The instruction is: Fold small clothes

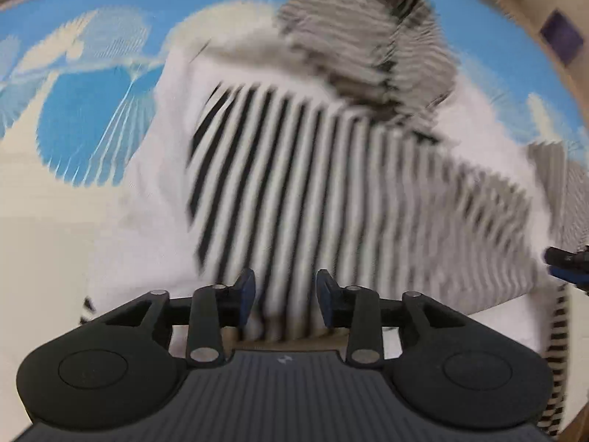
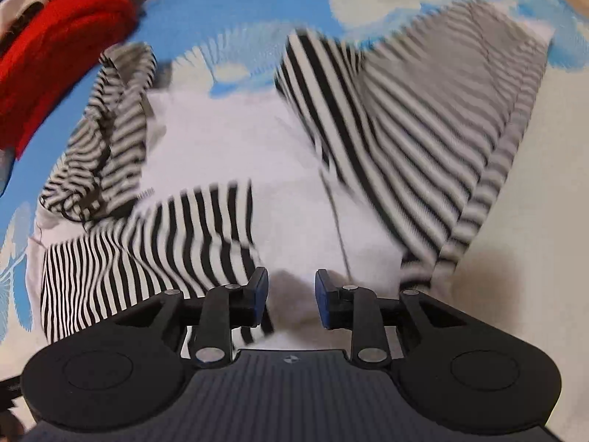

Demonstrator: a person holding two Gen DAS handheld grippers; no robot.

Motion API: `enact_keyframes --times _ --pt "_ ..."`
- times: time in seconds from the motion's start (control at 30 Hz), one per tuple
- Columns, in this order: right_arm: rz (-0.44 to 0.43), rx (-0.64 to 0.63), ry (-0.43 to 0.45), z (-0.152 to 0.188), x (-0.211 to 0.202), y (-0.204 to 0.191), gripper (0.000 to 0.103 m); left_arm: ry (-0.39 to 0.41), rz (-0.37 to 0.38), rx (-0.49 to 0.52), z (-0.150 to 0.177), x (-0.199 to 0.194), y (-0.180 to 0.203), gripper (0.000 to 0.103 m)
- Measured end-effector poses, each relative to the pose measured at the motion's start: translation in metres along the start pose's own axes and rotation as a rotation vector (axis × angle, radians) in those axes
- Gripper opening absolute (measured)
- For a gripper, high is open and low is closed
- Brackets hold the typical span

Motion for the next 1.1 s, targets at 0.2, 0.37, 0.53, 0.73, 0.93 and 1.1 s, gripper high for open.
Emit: enact_keyframes --times 0.2,0.37,0.53,0.73,0.93,1.1 --pt "-0.023 -0.029 0.128 -0.018 -0.025 0.003 0.029 0.066 0.031 0.068 -0.009 -0.021 0.042 0.053" --pt "0.0 0.021 0.19 -0.04 -0.033 0.026 0.029 0.072 0.019 0.133 -0.005 -0.021 0.065 0.053" --pt "0.046 0.098 0.289 -0.074 -0.044 0.074 0.029 0.073 0.053 0.135 -0.006 -0.02 0.08 0.053" --pt "0.136 0.335 0.385 -0.106 -0.047 0.152 0.029 0.07 0.064 0.117 -0.009 -0.017 0.084 0.054" --pt "0.111 0.525 0.403 -0.118 -0.028 0.199 0.029 0.063 0.068 0.104 -0.013 -0.014 0.083 0.054" --pt "0.088 0.572 0.327 -0.115 0.003 0.199 0.029 0.058 0.064 0.1 -0.014 -0.012 0.079 0.054"
Point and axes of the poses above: each gripper's, at about its wrist camera, not at the fingertips, and x roughly the way its jaws point, y to its right, z to its underside, the point moved 5 cm from there along x, roughly the way its jaws point, and after that the axes turned 7 degrees about x, right-handed, at the moved point
